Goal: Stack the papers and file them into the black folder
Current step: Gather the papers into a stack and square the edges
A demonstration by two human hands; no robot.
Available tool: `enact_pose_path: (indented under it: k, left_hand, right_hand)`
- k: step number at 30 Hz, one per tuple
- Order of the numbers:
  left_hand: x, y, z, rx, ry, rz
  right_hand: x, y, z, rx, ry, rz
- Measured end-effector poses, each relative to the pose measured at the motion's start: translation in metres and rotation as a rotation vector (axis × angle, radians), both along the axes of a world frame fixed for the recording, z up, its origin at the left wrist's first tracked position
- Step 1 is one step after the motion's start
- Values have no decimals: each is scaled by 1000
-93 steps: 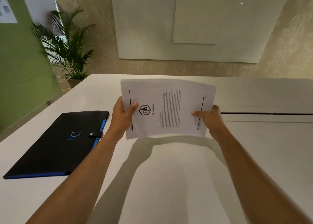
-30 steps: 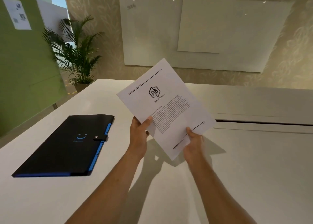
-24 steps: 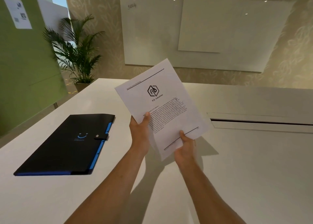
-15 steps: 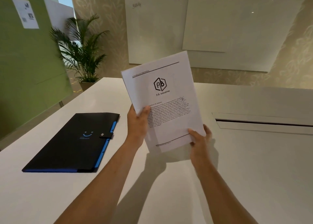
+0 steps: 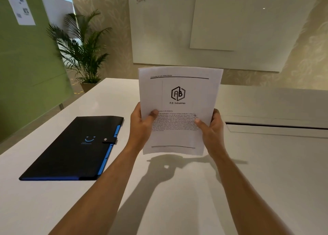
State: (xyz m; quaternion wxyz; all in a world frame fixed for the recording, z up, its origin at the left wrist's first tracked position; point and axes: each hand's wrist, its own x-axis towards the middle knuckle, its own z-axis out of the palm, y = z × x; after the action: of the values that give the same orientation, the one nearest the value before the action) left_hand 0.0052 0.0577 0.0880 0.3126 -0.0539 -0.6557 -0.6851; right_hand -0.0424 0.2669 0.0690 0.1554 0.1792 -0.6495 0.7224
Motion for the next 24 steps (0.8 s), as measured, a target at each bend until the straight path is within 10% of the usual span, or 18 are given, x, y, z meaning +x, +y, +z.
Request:
enact_pose_path:
  k: [13, 24]
  left_hand:
    - [-6, 1, -43, -30, -152, 91]
    - [-34, -28, -71, -154, -671, 94]
  right_hand:
    - [-3, -19, -40, 165, -111, -199]
    - [-31, -26, -56, 331, -695, -13]
